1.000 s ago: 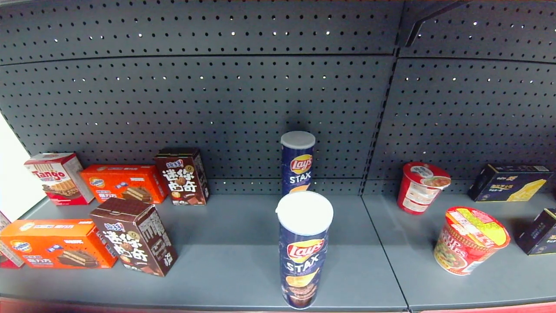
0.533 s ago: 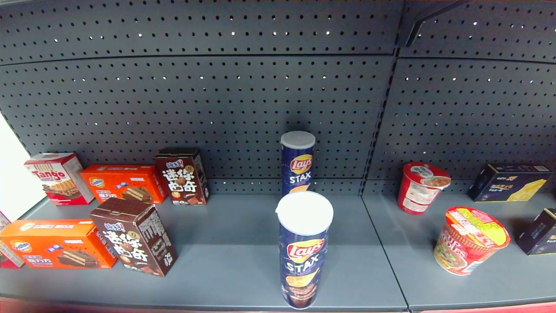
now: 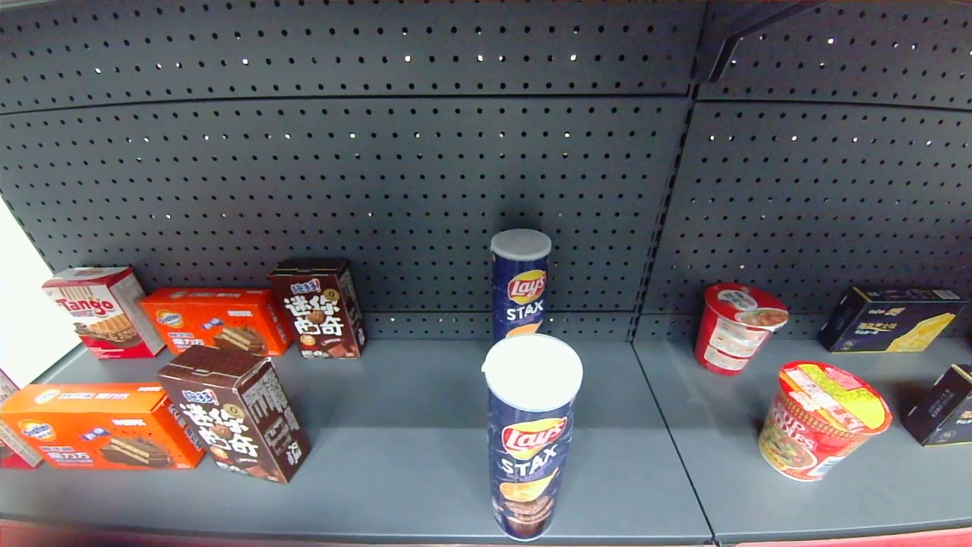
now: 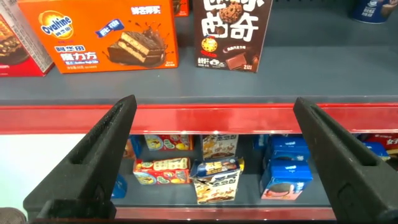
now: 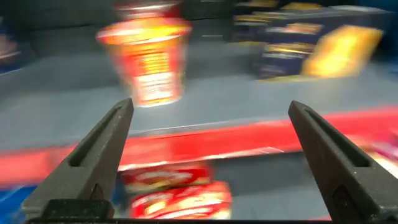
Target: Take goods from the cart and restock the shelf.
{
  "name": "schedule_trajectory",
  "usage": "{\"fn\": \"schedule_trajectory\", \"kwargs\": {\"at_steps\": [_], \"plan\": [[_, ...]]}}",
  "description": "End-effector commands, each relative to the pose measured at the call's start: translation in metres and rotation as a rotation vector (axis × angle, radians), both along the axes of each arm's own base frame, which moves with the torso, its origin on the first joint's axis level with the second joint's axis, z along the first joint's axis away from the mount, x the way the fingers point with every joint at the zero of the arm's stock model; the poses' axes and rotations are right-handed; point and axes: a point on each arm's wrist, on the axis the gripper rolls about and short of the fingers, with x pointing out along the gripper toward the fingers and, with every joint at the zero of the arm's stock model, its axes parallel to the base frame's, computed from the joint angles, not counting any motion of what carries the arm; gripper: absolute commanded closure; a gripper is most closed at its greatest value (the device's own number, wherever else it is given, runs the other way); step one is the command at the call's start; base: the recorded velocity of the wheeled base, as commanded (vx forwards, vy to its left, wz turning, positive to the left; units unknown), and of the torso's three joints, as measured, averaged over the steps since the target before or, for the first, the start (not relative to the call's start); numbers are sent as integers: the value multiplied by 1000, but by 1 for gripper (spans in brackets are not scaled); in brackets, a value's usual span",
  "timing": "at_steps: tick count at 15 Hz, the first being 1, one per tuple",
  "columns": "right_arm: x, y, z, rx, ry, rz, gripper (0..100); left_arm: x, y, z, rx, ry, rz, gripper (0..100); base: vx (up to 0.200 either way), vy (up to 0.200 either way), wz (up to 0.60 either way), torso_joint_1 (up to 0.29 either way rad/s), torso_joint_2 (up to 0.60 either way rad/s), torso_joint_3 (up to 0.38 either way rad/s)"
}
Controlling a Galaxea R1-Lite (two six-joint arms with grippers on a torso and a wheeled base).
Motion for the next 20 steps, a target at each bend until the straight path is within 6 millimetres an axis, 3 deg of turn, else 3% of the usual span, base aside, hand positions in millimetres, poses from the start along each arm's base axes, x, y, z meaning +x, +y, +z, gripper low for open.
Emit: {"fn": "schedule_trajectory", "kwargs": {"at_steps": [1,2,3,5,7,8,11,20], "plan": [[0,0,0,0,1,17,0,0,0,0,0,1,3,0,0,0,0,0,0,0],[1,4,0,-5,4,198,0,0,0,0,0,1,-2,0,0,0,0,0,0,0],[0,6,0,-14,12,263,0,0,0,0,0,1,-3,0,0,0,0,0,0,0],[-1,5,0,-9,36,216,0,0,0,0,-1,1,-14,0,0,0,0,0,0,0],[-1,-1,0,5,21,-63,0,0,0,0,-1,1,-17,0,0,0,0,0,0,0],[-1,-1,0,-1,9,-66,0,0,0,0,-1,1,-17,0,0,0,0,0,0,0],[1,5,-5,-14,35,234,0,0,0,0,-2,1,-23,0,0,0,0,0,0,0],[1,6,-8,-28,67,249,0,0,0,0,3,1,-2,0,0,0,0,0,0,0]]}}
